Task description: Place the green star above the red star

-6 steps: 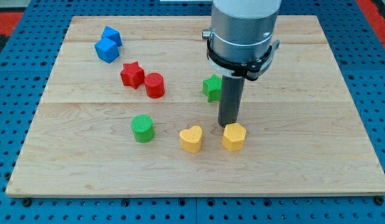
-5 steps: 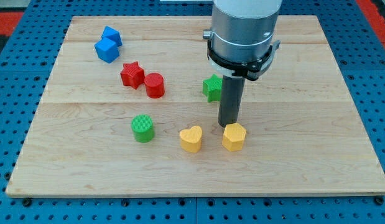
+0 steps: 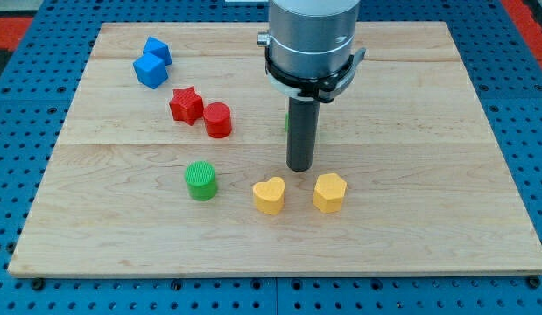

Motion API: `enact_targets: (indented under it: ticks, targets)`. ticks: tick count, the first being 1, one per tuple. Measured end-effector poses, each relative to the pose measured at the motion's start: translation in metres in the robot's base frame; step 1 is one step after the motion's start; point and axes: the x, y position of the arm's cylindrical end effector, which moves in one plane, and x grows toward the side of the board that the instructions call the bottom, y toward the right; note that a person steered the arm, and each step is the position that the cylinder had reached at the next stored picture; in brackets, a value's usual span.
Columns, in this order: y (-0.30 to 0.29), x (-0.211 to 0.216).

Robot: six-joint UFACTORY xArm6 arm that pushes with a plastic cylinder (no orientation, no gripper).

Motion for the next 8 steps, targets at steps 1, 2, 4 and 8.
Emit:
enact_targets:
  ticks: [1, 2, 4, 8]
  targets:
    - [0.007, -0.008]
    - [0.008, -0.049]
    - [0.025, -0.103]
    - [-0.051, -0.117]
